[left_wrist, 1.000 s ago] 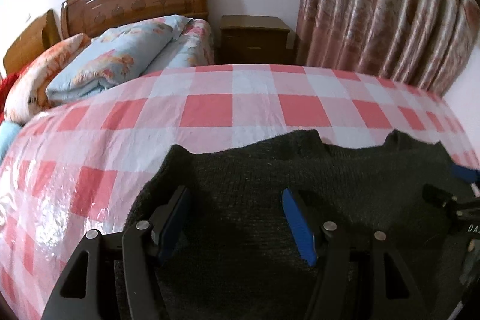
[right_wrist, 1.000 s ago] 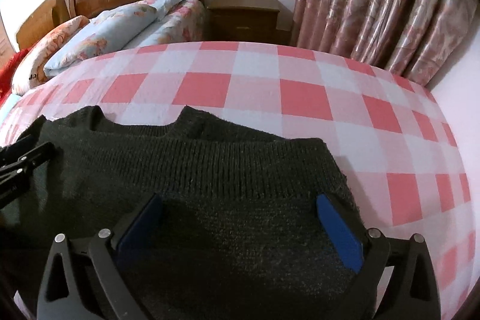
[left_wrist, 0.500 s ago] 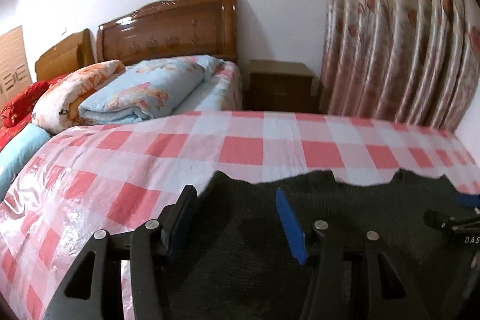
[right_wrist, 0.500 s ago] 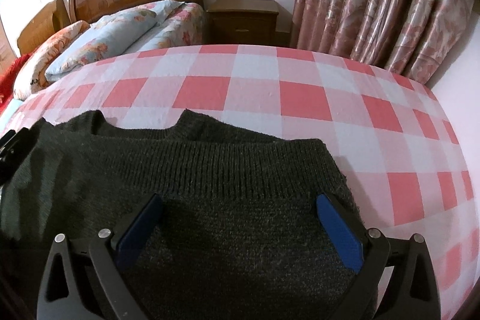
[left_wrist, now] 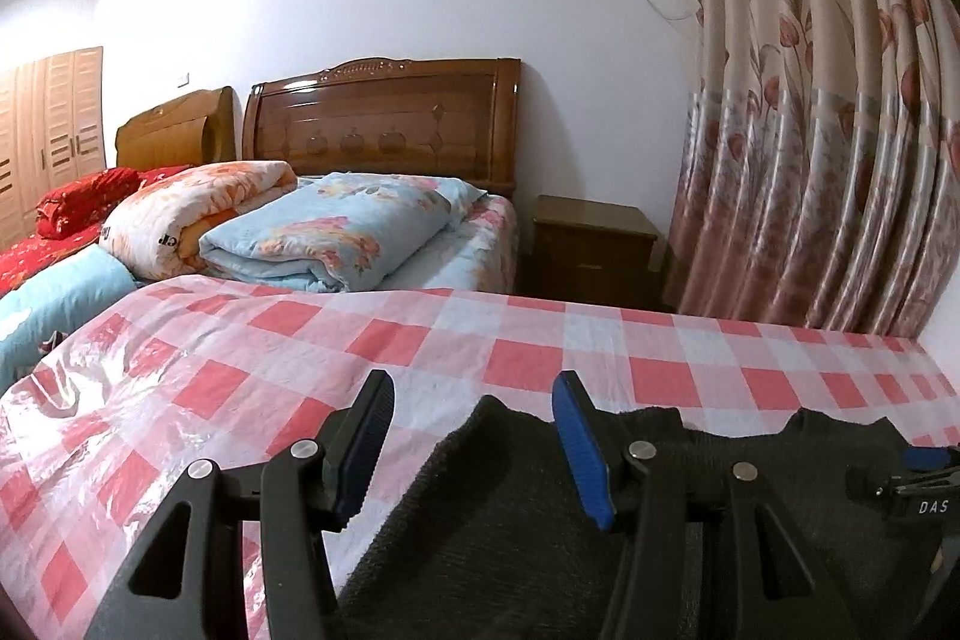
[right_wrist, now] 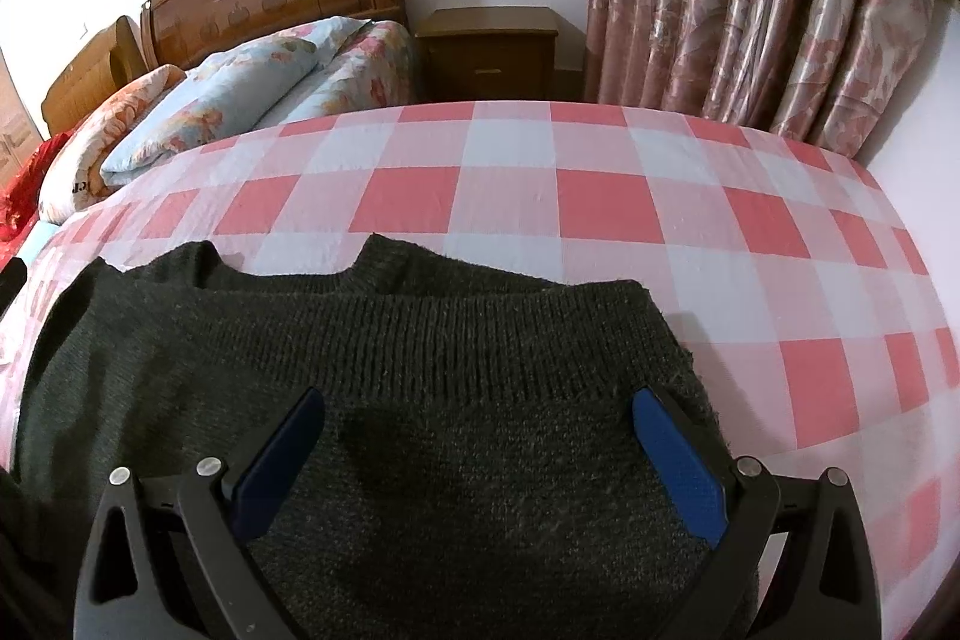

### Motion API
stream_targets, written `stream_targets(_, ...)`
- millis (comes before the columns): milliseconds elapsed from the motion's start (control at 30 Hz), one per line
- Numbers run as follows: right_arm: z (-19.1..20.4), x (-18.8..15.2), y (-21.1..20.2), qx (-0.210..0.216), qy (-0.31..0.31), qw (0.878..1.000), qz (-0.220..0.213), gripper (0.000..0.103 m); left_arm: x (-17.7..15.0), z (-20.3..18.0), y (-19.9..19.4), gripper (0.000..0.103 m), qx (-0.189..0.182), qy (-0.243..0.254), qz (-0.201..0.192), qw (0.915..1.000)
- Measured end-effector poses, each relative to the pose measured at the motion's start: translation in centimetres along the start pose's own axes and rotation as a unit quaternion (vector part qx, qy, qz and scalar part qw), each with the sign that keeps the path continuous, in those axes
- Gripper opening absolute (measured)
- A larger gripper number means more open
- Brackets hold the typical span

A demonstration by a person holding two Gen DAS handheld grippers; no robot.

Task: Fold small clothes

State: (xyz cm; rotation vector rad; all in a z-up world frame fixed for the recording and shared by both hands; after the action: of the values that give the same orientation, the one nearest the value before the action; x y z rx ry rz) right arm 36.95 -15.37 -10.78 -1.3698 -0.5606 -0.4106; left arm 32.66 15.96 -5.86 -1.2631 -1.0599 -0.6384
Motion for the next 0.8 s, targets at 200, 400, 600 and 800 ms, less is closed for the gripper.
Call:
stream_targets(200, -0.2, 0.0, -0.3, 0.009, 0.008, 1.0, -0.01, 0.103, -0.1, 0.1, -0.4, 0.056, 0.007, -0.002, -0.009, 0.9999)
stream_targets(400, -0.3, 0.2, -0.3, 0.013, 0.014, 1.0, -0.01, 0.103, -0.1, -0.4, -0.5, 0.056, 0.015, 0.007, -0.01, 0.9998)
stream_targets(600, -0.1, 0.0, -1.2, -0.006, 0.012, 1.0, -0.01, 0.103, -1.1, -1.5, 1.4, 0.056, -0.054, 0.02, 0.117, 0.9915)
stream_targets(800, 4.9, -3.4, -2.0, 0.037, -0.069, 0.997, 0.014, 0.103, -5.7, -4.3, 1.8, 0.057, -0.08, 0.109, 0.187, 0.9729)
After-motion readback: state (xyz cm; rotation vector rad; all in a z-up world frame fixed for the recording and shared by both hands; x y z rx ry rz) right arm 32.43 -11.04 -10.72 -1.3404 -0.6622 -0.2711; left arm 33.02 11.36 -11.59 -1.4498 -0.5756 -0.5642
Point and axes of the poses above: each gripper's, at about its wrist camera, not at the fingertips, and y roughly the way its jaws point, z to its left, x to its top, the point moved 5 cm from there along y, roughly the way its jaws point, and after that the axes turned 1 degree about -z, right-handed, at the moved point
